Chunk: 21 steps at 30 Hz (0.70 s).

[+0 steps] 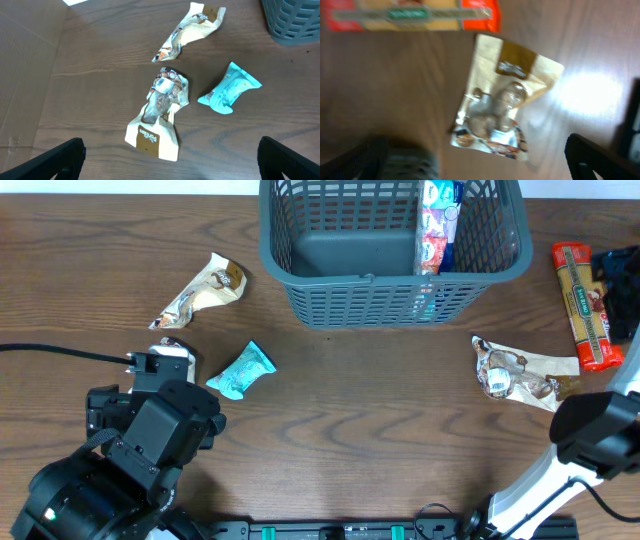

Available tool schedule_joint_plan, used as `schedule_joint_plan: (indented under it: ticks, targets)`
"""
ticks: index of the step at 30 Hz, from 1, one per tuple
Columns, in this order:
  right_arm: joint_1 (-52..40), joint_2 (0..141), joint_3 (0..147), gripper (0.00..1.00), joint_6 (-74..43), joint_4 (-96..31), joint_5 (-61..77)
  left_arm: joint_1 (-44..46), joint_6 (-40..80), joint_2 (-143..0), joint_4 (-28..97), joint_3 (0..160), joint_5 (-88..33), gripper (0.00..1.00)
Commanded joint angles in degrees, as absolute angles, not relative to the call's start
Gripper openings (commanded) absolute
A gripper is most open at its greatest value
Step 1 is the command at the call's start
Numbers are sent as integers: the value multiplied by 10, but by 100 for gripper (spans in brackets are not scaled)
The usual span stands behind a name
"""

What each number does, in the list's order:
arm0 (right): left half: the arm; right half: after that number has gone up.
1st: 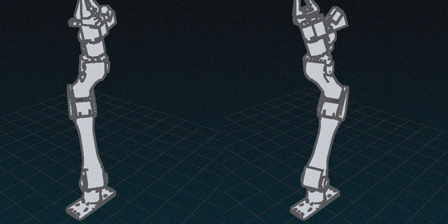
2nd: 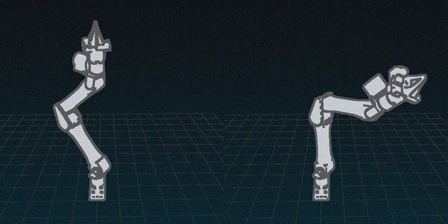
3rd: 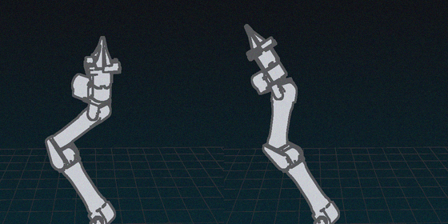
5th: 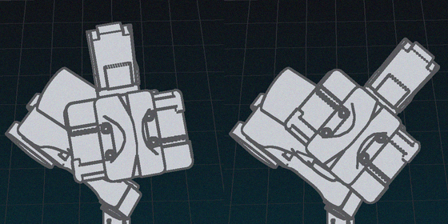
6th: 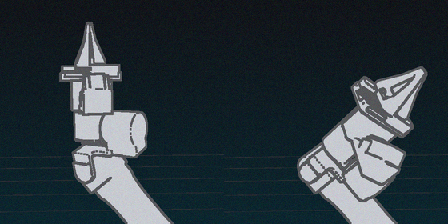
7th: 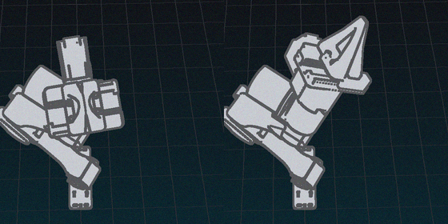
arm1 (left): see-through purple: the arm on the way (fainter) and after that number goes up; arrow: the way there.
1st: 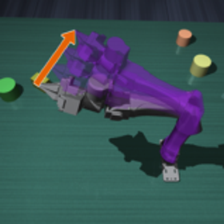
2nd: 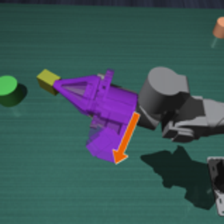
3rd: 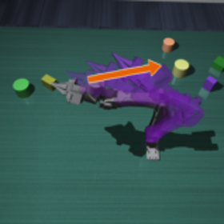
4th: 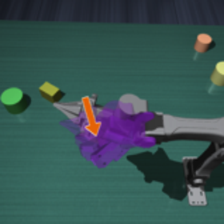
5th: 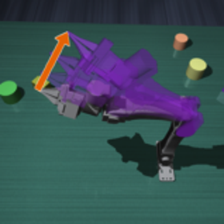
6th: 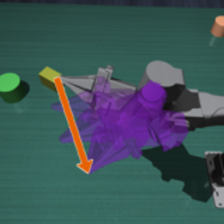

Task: Pack container
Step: 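Reach right gripper down to the crumpled brown Pavee bag and grasp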

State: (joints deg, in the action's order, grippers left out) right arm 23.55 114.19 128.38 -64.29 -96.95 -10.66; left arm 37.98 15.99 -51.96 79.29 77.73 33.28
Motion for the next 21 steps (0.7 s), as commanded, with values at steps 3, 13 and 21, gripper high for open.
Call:
schedule_joint_plan:
  ticks: [3, 13, 21]
  targets:
    - [233, 1039, 1102, 99, -700, -966, -128, 378, 150, -520, 795, 789, 341, 99]
    - [234, 811, 730, 99, -590, -684, -99, 378, 150, -520, 794, 789, 341, 99]
    - [255, 776, 564, 99, -611, -463, 5, 378, 150, -520, 794, 789, 341, 99]
